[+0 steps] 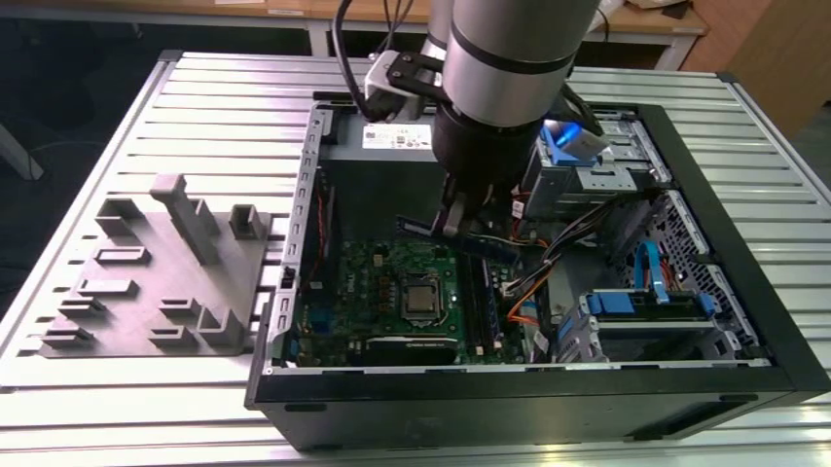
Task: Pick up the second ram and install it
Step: 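Insert the second ram into the second slot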
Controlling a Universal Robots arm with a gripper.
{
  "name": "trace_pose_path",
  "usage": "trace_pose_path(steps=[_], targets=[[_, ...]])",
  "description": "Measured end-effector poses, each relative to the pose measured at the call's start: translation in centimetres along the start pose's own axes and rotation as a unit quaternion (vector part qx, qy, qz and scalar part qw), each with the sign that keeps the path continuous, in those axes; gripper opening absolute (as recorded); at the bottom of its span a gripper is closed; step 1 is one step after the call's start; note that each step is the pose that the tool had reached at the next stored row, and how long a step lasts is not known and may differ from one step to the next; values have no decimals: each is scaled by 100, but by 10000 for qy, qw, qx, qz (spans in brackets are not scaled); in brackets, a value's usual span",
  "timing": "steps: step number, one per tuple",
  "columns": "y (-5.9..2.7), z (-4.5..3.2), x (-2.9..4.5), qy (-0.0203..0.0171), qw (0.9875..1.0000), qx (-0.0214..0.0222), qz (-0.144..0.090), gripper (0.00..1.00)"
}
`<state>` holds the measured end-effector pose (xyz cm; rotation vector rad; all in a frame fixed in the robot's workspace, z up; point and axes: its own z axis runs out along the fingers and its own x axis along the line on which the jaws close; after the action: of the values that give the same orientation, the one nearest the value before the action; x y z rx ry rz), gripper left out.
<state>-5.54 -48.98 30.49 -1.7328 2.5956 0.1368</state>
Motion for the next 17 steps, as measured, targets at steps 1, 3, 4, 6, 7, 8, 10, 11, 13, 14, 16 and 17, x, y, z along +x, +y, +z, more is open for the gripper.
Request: trace_pose_path(steps=[1,3,4,6,7,8,10,11,13,14,16,17], targets=[[0,1,0,-6,10000,6,90,8],[0,3,0,-18,9996,18,274,8],[0,3,0,-23,9993,23,363,8],[0,5,0,-35,9985,34,543,8],[0,6,0,-40,9980,40,632,8],[0,6,0,-46,9974,46,721,8],[-1,8,0,-58,9958,58,908,8],[0,9,0,-63,9950,63,997,8],[-1,11,1,-74,9930,75,1175,8],[-1,12,1,-80,9919,80,1261,8],[-1,14,1,-92,9894,92,1446,8],[-1,15,1,-97,9880,98,1536,8]])
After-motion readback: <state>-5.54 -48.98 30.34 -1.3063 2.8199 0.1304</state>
